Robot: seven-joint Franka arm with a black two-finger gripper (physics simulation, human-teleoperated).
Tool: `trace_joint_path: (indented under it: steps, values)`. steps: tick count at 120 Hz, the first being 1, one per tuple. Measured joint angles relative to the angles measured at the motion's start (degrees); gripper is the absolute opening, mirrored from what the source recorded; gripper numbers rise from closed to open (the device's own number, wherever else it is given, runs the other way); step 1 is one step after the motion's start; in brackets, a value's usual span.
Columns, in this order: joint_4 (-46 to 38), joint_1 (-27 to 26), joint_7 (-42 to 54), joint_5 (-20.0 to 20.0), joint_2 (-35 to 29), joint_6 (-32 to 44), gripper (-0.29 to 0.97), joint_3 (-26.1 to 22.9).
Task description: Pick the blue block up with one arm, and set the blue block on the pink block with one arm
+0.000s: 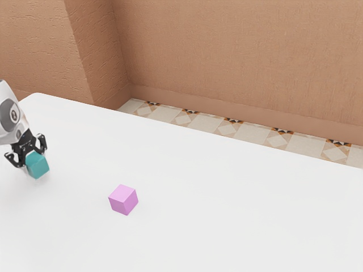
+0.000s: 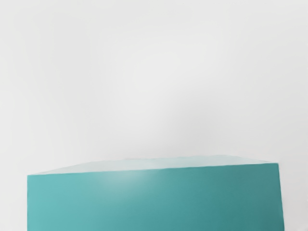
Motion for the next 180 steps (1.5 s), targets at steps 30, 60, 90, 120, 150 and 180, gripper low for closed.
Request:
trace_joint_path:
  steps: [30, 60, 90, 120, 150, 180]
  values:
    - [-7.4, -1.1, -0.1, 0.0, -12.9, -1.4, 0.37, -1.4]
    - [-13.7, -7.6, -3.3, 0.3, -22.2, -5.1, 0.37, -4.1]
    - [-13.8, -13.8, -8.5, 0.4, -21.8, -6.9, 0.38, -12.5]
    - [-13.1, -20.1, -18.3, -0.6, -18.2, -7.3, 0.38, -12.9]
    - [-11.0, -15.3, -29.8, -2.8, -13.3, -7.4, 0.38, -12.8]
    - [-10.9, -18.2, -38.1, -3.5, -12.0, -7.4, 0.36, -12.9]
